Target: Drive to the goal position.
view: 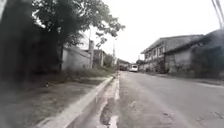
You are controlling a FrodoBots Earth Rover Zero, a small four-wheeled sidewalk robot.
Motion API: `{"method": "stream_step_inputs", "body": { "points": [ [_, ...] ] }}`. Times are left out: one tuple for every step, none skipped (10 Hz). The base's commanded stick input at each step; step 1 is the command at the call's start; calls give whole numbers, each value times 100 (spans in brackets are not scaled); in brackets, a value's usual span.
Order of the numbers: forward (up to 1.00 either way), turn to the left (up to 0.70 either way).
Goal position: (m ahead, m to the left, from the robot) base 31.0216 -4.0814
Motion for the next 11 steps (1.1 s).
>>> {"method": "stream_step_inputs", "body": {
  "points": [
    [70, 0],
    [70, 0],
    [70, -2],
    [70, -22],
    [70, -35],
    [70, -23],
    [70, -7],
    [70, -1],
    [70, 0],
    [70, 0],
    [70, 0]
  ]
}}
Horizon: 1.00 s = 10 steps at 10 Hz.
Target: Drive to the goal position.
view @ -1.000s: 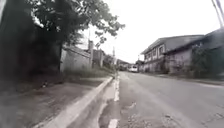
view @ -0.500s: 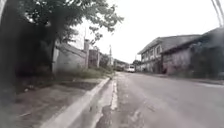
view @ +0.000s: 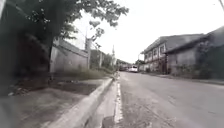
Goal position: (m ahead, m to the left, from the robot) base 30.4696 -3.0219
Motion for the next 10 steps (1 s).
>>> {"method": "stream_step_inputs", "body": {
  "points": [
    [70, 0],
    [70, 0],
    [70, -35],
    [70, -35],
    [70, -24],
    [70, -3],
    [70, -1],
    [70, 0],
    [70, 0],
    [70, 0]
  ]
}}
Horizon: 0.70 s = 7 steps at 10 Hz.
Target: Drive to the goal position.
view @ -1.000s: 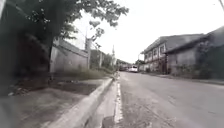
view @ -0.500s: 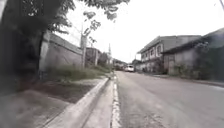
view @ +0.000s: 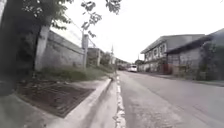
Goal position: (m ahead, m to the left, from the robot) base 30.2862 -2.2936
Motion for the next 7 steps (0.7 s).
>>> {"method": "stream_step_inputs", "body": {
  "points": [
    [70, 0],
    [70, -14],
    [70, -32],
    [70, -25],
    [70, -11],
    [70, 0],
    [70, 0]
  ]
}}
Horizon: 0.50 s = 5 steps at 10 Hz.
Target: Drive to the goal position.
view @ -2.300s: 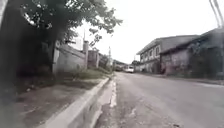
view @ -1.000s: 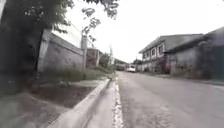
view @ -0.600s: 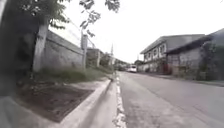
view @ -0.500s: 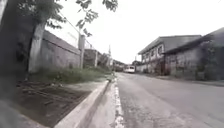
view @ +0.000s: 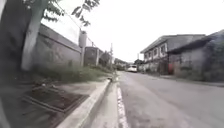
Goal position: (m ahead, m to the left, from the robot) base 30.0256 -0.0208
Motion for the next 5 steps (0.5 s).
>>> {"method": "stream_step_inputs", "body": {
  "points": [
    [70, -15],
    [70, -31],
    [70, -35],
    [70, -35],
    [70, -35]
  ]
}}
